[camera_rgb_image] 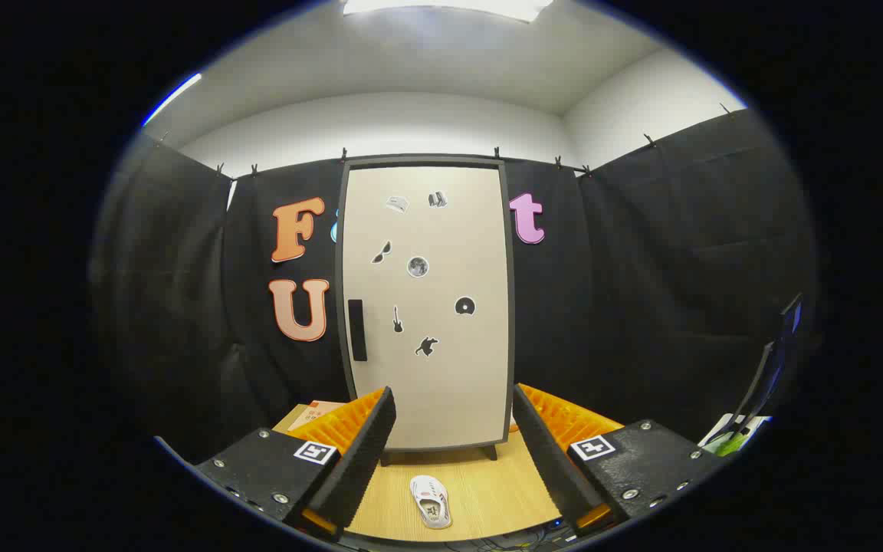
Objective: Open the shoe cabinet door, grab the shoes and put them into the shoe cabinet, then close the shoe cabinet door.
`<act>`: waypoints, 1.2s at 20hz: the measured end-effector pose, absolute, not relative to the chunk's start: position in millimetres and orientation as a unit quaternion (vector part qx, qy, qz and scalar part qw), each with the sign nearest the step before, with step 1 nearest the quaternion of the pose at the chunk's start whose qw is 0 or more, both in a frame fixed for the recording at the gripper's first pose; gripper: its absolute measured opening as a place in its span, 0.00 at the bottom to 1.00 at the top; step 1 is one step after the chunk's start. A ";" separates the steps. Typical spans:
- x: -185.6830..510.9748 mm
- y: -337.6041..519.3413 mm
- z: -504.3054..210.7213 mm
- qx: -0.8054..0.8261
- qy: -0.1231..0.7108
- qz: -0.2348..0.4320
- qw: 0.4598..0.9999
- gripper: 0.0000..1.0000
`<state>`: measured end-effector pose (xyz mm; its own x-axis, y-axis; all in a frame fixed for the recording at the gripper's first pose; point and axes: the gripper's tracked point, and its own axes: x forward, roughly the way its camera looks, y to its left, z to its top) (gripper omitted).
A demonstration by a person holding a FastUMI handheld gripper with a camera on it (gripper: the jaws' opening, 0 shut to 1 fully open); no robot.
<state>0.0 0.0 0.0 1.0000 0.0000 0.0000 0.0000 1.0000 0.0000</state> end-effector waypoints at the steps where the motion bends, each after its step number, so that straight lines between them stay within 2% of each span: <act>1: 0.4 -0.2 0.3 0.000 0.000 -0.002 1.000 0.95; 24: 13.0 -53.6 0.1 0.005 -0.004 -0.014 1.000 0.95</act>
<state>13.0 -53.6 0.1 0.9996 -0.0272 0.0074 0.0271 0.9996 0.0097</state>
